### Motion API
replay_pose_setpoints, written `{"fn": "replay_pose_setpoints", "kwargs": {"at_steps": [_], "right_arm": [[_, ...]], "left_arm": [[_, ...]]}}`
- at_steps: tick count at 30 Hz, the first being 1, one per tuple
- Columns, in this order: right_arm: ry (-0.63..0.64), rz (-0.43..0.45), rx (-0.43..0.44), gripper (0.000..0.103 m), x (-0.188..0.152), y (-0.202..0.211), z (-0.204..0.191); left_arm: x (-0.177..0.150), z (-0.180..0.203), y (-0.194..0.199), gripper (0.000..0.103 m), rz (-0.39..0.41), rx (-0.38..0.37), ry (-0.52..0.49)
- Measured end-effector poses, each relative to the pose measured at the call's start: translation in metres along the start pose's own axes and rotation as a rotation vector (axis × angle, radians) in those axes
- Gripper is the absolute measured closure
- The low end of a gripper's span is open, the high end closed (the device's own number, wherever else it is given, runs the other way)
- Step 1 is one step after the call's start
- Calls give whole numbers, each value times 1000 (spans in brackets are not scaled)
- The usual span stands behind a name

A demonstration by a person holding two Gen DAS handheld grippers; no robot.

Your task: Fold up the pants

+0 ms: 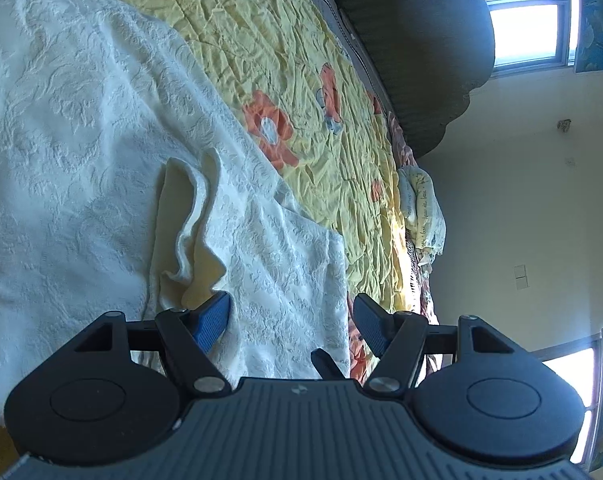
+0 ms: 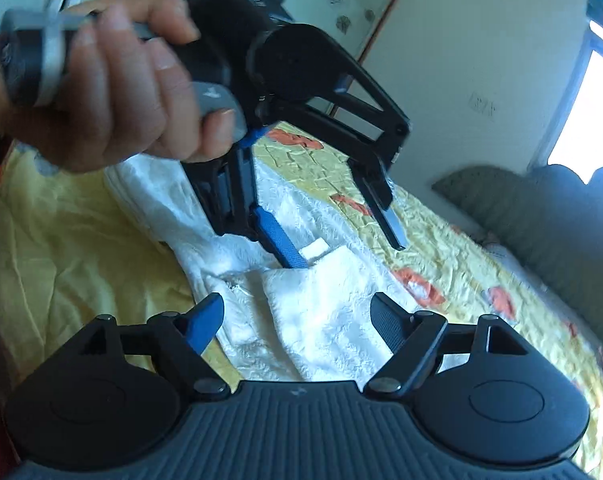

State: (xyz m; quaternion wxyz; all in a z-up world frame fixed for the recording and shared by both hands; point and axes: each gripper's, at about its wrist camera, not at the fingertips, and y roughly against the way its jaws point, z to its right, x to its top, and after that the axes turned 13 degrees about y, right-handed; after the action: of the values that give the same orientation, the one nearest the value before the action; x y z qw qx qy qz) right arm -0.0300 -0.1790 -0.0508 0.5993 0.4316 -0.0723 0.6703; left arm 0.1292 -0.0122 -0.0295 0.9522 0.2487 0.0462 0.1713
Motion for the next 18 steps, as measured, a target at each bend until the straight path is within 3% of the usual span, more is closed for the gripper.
{"fn": "replay_pose_setpoints", "kwargs": {"at_steps": [6, 10, 14, 16, 17, 18], "right_arm": [[-51, -31, -57, 24, -4, -4, 13], [27, -113, -87, 23, -5, -21, 3], [82, -110, -119, 25, -4, -28, -5], [75, -114, -75, 62, -4, -32, -5], [69, -114, -66, 87, -4, -33, -6], [91, -115, -71, 93, -4, -34, -9]], "left_arm": [[-2, 7, 1, 34, 19, -14, -32], [-3, 8, 1, 34, 18, -16, -36], [-3, 6, 2, 34, 16, -14, -38], [-3, 7, 4, 34, 16, -18, -42], [-3, 6, 7, 34, 16, -20, -46], [-3, 6, 10, 33, 18, -21, -52]]}}
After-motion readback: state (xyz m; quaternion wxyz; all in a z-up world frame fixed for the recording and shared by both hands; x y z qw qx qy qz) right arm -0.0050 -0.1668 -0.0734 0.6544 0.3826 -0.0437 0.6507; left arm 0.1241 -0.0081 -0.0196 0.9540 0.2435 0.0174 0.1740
